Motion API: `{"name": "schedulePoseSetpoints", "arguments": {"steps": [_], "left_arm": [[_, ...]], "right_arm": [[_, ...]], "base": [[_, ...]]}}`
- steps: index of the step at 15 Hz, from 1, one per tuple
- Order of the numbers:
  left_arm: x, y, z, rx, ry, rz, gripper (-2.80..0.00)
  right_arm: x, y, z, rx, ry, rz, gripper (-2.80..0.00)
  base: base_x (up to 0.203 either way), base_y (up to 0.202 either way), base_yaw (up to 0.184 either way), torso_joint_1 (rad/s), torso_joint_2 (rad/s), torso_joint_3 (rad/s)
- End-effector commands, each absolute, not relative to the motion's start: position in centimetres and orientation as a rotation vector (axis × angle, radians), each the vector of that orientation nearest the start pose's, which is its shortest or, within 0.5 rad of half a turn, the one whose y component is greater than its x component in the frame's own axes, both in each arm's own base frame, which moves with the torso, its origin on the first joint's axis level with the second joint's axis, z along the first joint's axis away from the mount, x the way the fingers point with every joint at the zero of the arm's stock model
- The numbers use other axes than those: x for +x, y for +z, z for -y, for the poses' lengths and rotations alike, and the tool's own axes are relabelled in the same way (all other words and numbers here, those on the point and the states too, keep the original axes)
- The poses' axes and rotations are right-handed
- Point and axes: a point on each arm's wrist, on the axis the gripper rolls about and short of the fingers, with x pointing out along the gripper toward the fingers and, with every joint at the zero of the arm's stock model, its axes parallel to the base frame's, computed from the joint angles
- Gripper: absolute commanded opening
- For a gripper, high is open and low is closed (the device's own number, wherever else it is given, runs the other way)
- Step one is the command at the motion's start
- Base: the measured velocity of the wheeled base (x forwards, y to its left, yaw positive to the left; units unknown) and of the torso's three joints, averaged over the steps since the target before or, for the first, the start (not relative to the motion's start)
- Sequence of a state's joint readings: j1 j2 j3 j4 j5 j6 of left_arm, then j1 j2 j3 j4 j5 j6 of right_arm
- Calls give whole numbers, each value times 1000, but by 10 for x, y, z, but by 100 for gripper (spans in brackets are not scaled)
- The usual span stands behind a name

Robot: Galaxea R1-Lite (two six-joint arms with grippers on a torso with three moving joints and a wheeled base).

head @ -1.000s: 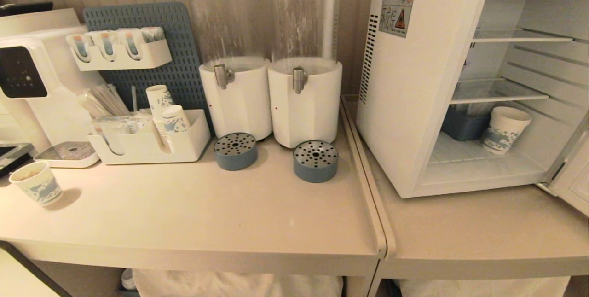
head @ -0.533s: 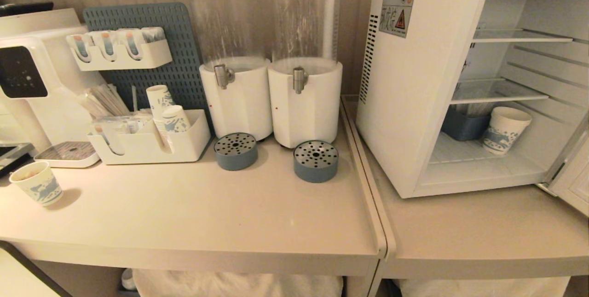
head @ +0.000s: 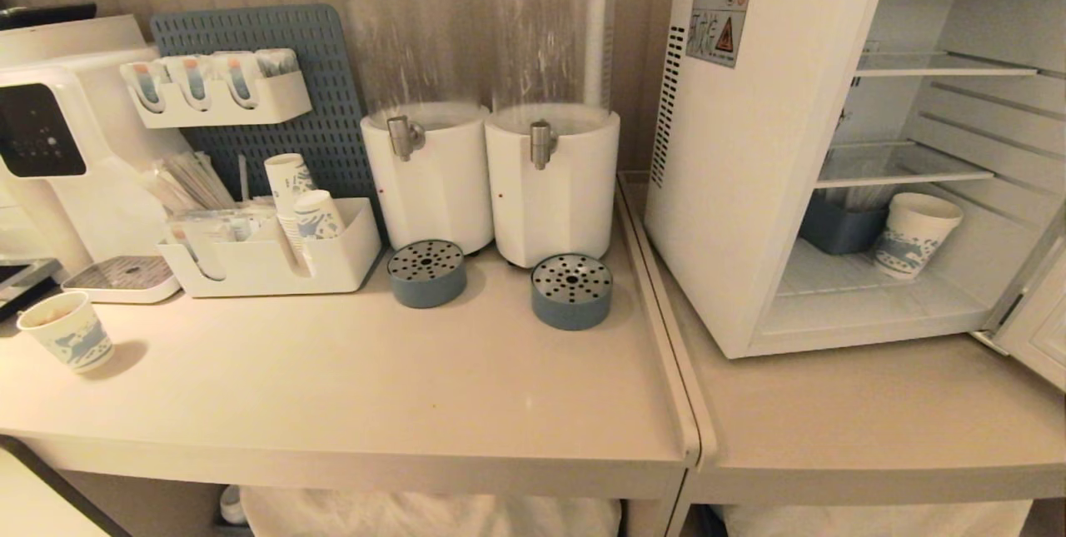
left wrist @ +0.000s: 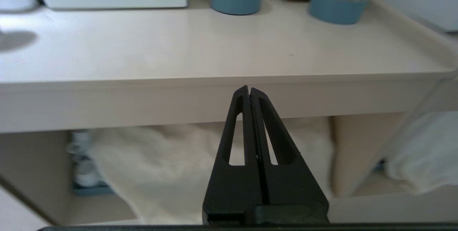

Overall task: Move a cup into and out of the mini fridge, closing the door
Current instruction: Place the ceramic cup on the table

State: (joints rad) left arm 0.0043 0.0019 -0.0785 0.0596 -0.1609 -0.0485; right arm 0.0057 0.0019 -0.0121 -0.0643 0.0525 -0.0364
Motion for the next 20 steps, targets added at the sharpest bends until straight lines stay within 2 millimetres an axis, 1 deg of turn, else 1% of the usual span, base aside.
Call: {"name": "schedulePoseSetpoints", "arguments": {"steps": [1,5,7,8,9,13,18,20], "left_arm": [[-29,91,3,15,-136,20,-280],[-28,90,2,93,-96,27,-280],[-29,91,2,92,-96,27,-280],[-29,90,2,92,-96,26,-280],[-29,91,2,93,-93,27,-280],[-29,90,2,88,-77,22,-280],[-29,90,0,88,-10,10,-280],[-29,90,1,88,-15,10,-280]], "right_arm": [[-26,83,-1,-43,57,14,-280],[-28,85,-1,-104,75,-3,-280],[-28,81,0,-80,38,-45,-280],[-28,76,0,-66,13,-94,-280],[-28,76,0,-39,8,-95,-280],[-28,77,0,-34,7,-95,-280],[-28,77,0,-36,8,-97,-280],[-28,76,0,-36,9,-98,-280]], "base": [[0,0,0,0,0,0],[0,0,0,0,0,0],[0,0,0,0,0,0],[0,0,0,0,0,0],[0,0,0,0,0,0],[0,0,0,0,0,0],[0,0,0,0,0,0],[0,0,0,0,0,0]]}}
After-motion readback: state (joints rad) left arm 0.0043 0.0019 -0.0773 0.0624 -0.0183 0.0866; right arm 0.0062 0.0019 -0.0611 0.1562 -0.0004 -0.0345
